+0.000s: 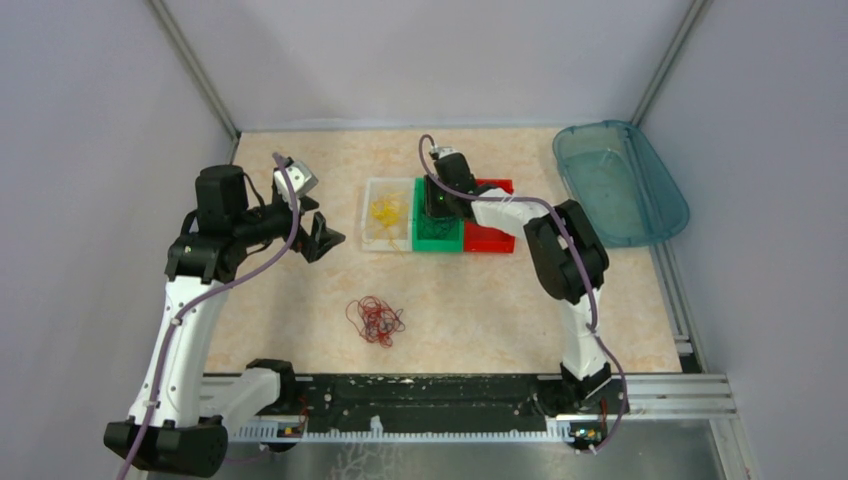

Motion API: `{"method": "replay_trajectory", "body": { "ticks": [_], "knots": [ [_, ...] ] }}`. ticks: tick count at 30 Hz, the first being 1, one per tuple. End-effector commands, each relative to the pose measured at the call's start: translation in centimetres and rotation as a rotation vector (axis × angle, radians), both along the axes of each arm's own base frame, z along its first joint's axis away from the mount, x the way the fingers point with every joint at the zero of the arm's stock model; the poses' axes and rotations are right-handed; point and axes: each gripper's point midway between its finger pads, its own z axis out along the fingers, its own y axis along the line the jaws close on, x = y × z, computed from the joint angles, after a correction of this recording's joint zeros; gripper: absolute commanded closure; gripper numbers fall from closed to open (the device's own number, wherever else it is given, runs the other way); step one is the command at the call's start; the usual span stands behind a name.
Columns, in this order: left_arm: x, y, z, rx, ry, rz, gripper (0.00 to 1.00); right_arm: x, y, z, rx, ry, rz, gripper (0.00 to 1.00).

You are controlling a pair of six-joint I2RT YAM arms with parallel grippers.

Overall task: Untangle the cables
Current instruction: Adjust the cable in the bin.

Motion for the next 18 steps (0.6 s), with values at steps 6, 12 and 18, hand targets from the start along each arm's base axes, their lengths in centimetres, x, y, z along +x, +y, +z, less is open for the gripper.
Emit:
{"method": "replay_trajectory", "body": {
  "ticks": [6, 12, 18],
  "knots": [
    [0.0, -0.5, 2.0, -0.020, -0.046, -0.024, 0.00, 0.1, 0.9, 15.5, 0.116, -0.178, 0.057, 0.57],
    [-0.2, -0.5, 2.1, -0.022, -0.044, -0.027, 0.00, -1.5, 0.3, 16.9, 0.115, -0.141, 0.083, 0.48],
    [-0.6, -0.9, 1.4, -0.035, -0.014, -0.051, 0.00, -4.9, 1.1, 18.6, 0.183, -0.188, 0.202, 0.45]
  ]
}}
